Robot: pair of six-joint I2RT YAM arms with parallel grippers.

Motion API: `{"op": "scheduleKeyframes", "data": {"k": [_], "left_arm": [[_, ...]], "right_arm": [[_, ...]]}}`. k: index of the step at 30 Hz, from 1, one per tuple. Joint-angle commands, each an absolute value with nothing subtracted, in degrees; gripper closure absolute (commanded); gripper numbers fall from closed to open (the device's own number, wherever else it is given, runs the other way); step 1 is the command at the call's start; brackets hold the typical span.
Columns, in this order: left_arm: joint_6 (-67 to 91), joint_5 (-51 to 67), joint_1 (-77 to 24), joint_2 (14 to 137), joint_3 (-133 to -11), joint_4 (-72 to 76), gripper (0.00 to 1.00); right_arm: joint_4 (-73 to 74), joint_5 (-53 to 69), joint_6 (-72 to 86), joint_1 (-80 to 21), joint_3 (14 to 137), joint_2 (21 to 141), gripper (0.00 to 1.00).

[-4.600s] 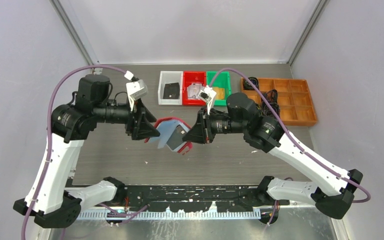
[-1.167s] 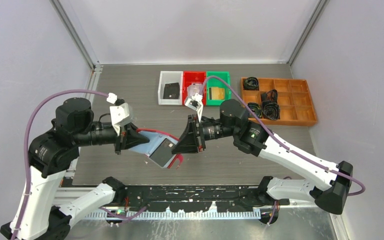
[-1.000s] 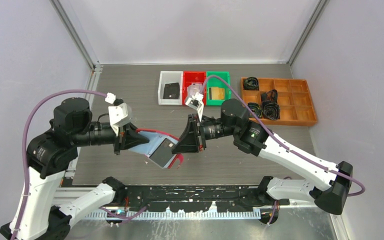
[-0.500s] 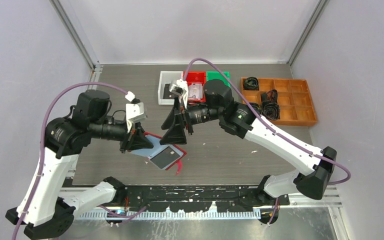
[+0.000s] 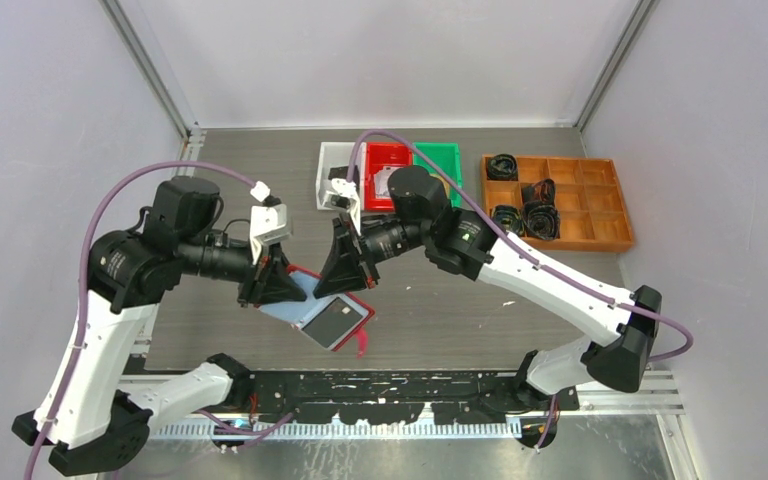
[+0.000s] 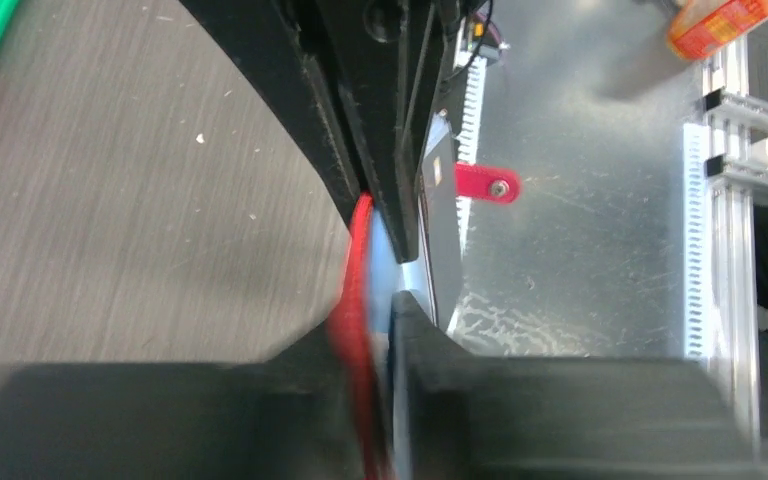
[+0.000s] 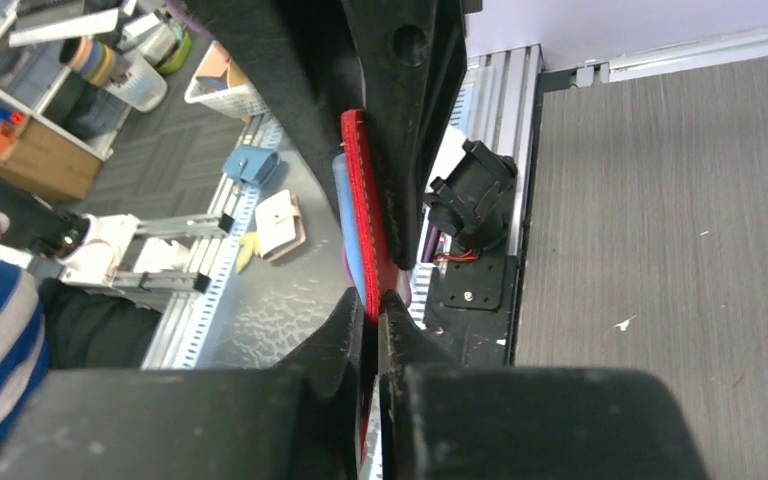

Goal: Take the credit cards out of the card holder
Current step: Remove the credit card from the card holder.

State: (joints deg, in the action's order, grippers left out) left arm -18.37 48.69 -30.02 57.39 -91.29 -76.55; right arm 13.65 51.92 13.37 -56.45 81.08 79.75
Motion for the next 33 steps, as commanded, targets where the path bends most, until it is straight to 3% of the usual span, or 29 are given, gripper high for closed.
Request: {"op": "scheduleKeyframes", "data": {"k": [1,2,3,5,14,20,22,25,30,33], "left_arm": [[-13.70,47.77,-30.02,57.43,-92.25,-72.69,0.53],[-11.96,45.58,-30.04,57.18,-92.09,-71.44,0.32],[-9.66,43.23,-30.06,56.64,-91.73,-69.53,0.24],[-5.32,39.00,-29.84,54.87,-90.01,-64.18,0.19],[10.54,32.38,-28.03,49.95,-85.39,-53.71,0.16],[16.43,31.96,-27.07,49.31,-83.78,-50.61,0.18],[18.31,33.96,-26.27,49.67,-83.23,-49.77,0.21],[22.26,41.31,-24.20,50.37,-82.56,-47.03,0.33],[25.94,49.90,-19.37,52.43,-82.98,-42.31,0.72],[26.61,53.69,-15.62,53.69,-82.97,-40.72,0.88]], "right_arm": [[8.80,46.92,14.73,-56.75,83.94,79.41,0.99],[7.71,44.71,15.30,-56.51,83.30,78.70,0.99],[5.54,42.35,16.24,-56.21,81.20,77.51,0.99],[-2.83,39.03,20.38,-54.74,75.78,74.30,0.99],[-35.13,26.84,39.53,-52.10,54.11,62.42,0.99],[-47.17,21.88,47.52,-52.03,48.47,59.87,0.99],[-48.44,21.64,48.98,-52.03,48.35,59.94,0.99],[-49.61,21.09,50.08,-52.05,47.81,59.86,0.99],[-50.16,21.75,51.18,-52.01,47.29,60.29,0.99],[-49.05,23.90,51.79,-51.99,47.82,61.50,0.99]]}}
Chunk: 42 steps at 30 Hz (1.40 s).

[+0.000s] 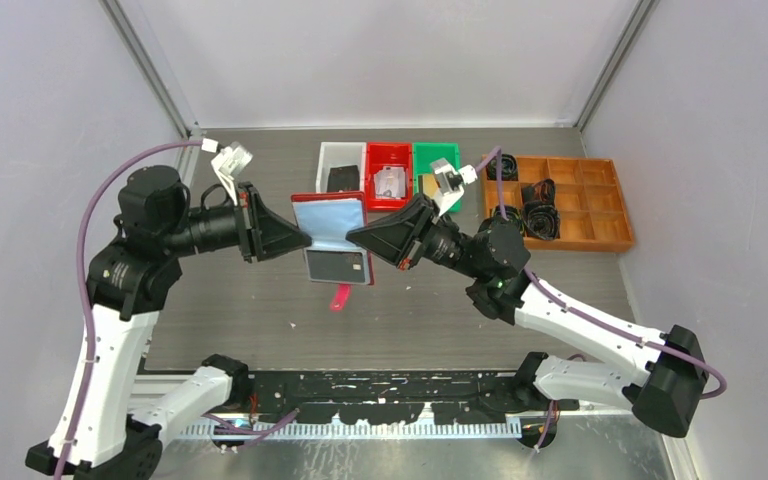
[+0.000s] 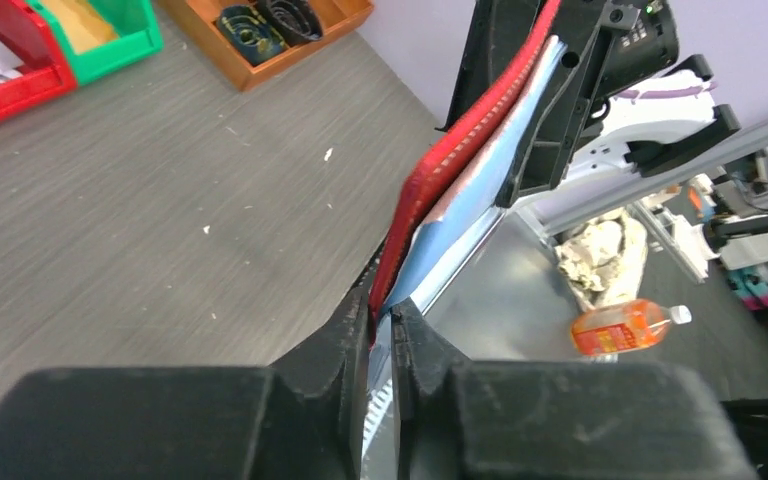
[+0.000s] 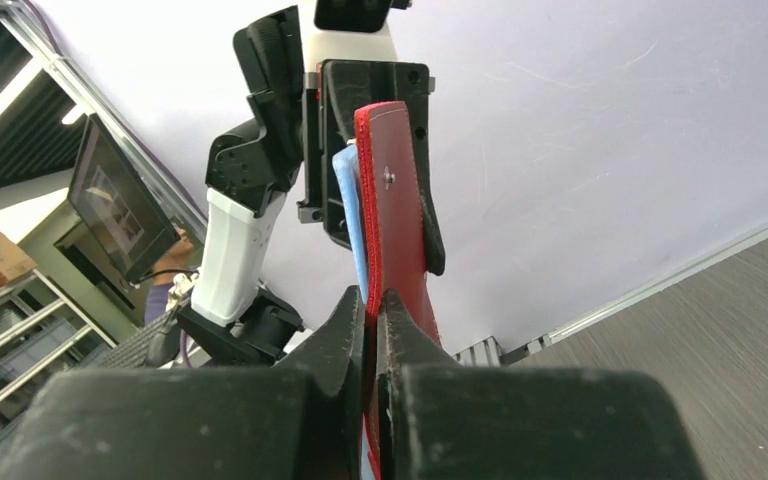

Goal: Take the credit cards out of the card holder
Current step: Remove the credit card from the card holder.

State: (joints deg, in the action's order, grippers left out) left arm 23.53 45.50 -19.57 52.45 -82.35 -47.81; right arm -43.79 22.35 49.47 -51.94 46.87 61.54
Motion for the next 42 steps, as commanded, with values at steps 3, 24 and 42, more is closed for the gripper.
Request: {"op": "scheduleKeyframes", "data": {"k": [3,24,42], "left_arm": [[27.98,59.54,-13.15,55.02,-82.03,-39.31,0.93],[17.01,72.47,-11.19,54.87,-80.41,-47.95,1.00],[-15.28,70.10,-11.40,59.44,-86.17,-78.77,1.00]], "right_arm": [[-45.54,26.08,51.10,-52.03,49.52,62.69,0.99],[-25.98,36.83,44.42,-48.32,60.43,66.71,0.39],[32.55,54.39,9.84,-51.42,96.52,84.75,0.39]]}}
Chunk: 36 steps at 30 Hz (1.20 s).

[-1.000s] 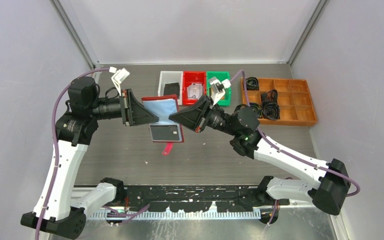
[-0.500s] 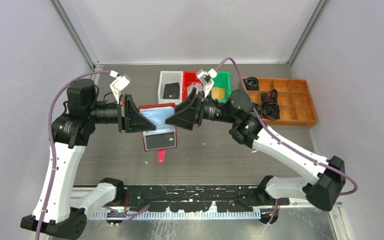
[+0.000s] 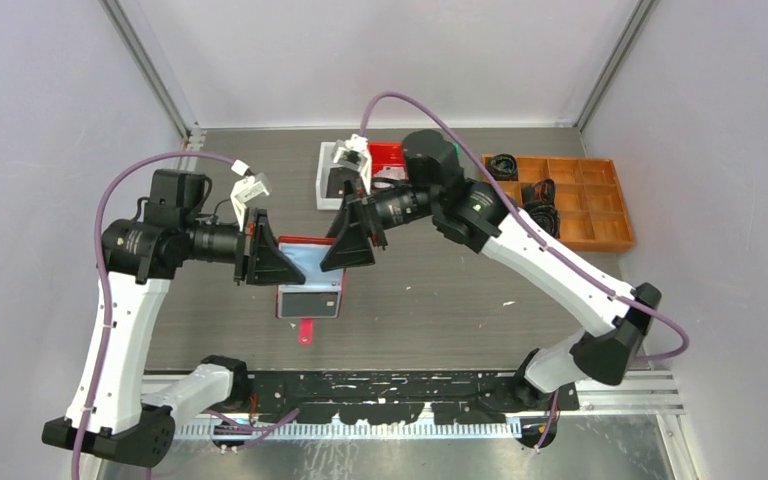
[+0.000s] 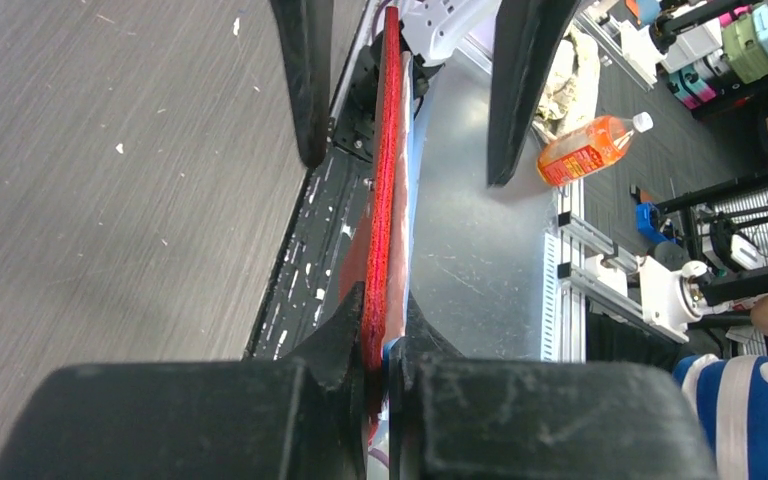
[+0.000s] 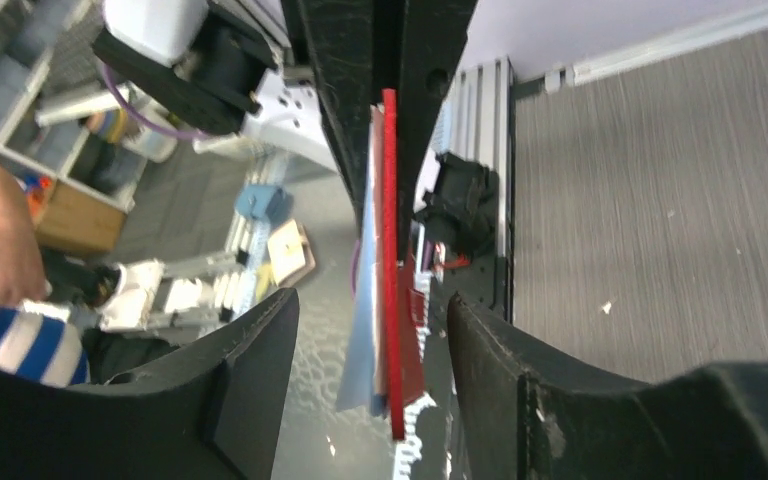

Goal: Take the credit cards out of the card holder
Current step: Remove the credit card from the card holder.

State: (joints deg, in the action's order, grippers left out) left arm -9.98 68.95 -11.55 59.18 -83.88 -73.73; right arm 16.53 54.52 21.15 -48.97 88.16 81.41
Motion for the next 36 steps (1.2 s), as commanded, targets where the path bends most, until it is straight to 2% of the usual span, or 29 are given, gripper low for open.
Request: {"op": "scheduleKeyframes", "data": {"k": [1,3,4,7,8,9,10,11,13,18,24,28,36], "left_arm": [[-15.49,70.01,-11.58,59.42,-85.99,-78.91,1.00],[-15.68,69.68,-11.78,59.43,-86.10,-79.15,1.00],[-15.87,69.55,-11.78,59.42,-86.32,-79.32,1.00],[-16.73,68.86,-11.90,59.64,-87.09,-80.29,1.00],[-16.92,68.45,-11.87,59.83,-87.32,-80.56,0.94],[-16.89,68.07,-11.88,59.97,-87.52,-80.76,0.78],[-16.78,67.66,-11.86,60.13,-87.79,-81.11,0.55],[-16.20,66.95,-11.81,60.17,-88.06,-81.11,0.40],[-12.66,65.51,-11.81,59.67,-87.71,-78.93,0.24],[-1.81,66.11,-11.19,56.63,-84.77,-68.14,0.21],[18.34,66.33,-9.61,51.90,-77.24,-45.25,0.21],[23.80,67.25,-9.05,52.21,-75.74,-39.95,0.22],[18.94,59.55,-6.93,48.63,-75.15,-40.80,0.23]], "right_arm": [[34.86,53.61,8.20,-52.41,98.20,85.98,0.40],[37.84,52.89,6.30,-53.93,101.07,88.10,0.46],[38.47,52.91,6.12,-54.37,101.78,88.91,0.53],[36.95,53.56,7.51,-54.80,101.56,89.67,0.87],[35.06,53.56,8.46,-54.83,100.44,89.28,0.97],[32.35,52.73,9.88,-54.80,98.90,88.23,0.99],[29.06,51.23,11.44,-54.53,96.48,86.04,0.99],[23.95,50.07,14.21,-54.01,93.63,84.75,0.99],[10.85,46.59,22.07,-51.69,85.58,79.19,0.99],[-21.45,34.65,39.79,-48.34,64.52,68.22,0.99],[-43.03,31.36,54.36,-48.30,55.00,64.99,0.99],[-45.62,30.32,56.02,-48.33,53.32,64.29,0.99],[-43.49,34.84,55.44,-48.27,54.78,64.40,0.99]]}}
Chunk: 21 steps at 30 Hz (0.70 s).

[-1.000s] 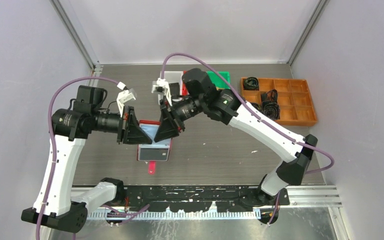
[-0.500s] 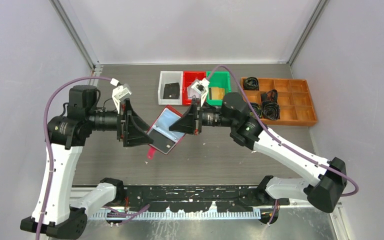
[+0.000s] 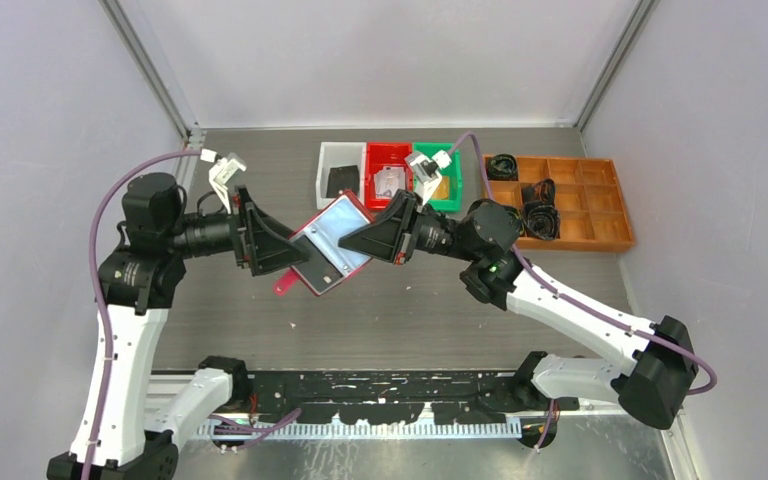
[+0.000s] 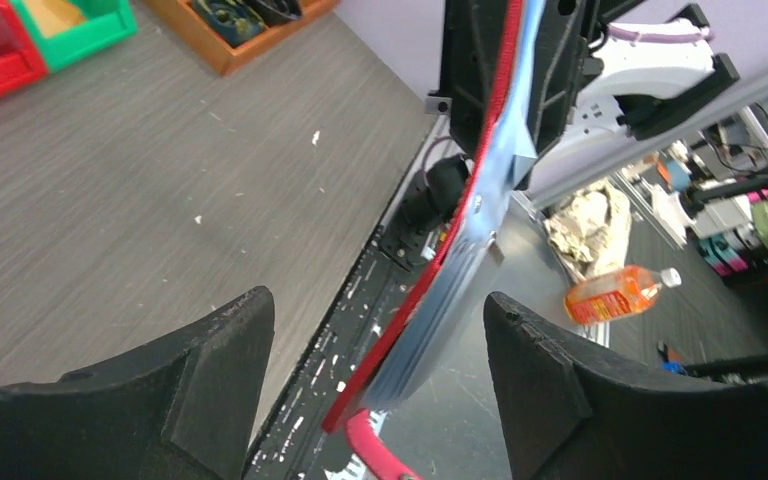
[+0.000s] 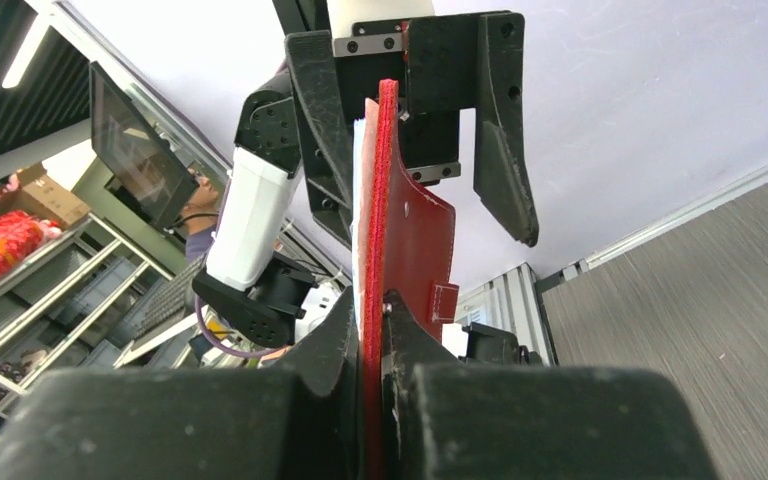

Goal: Take the credit cards out of the card holder
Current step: Remove the credit card from the card holder.

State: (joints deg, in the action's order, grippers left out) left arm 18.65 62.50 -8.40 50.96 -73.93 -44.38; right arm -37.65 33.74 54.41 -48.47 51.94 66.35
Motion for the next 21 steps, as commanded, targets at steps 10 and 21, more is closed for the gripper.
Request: {"op": "scheduleKeyframes", "data": {"k": [10,21], "left_arm": [[32.61,75.30,-6.24,48.53,-71.17,-33.90,0.29],[37.05,73.68,-6.31,46.92,-69.47,-27.23,0.76]], "right_arm": [[-47.66,32.10,56.63,-48.21,55.46,66.20,0.99],[-50.25,27.67,57.94,-48.25,53.66,66.46,0.99]]}}
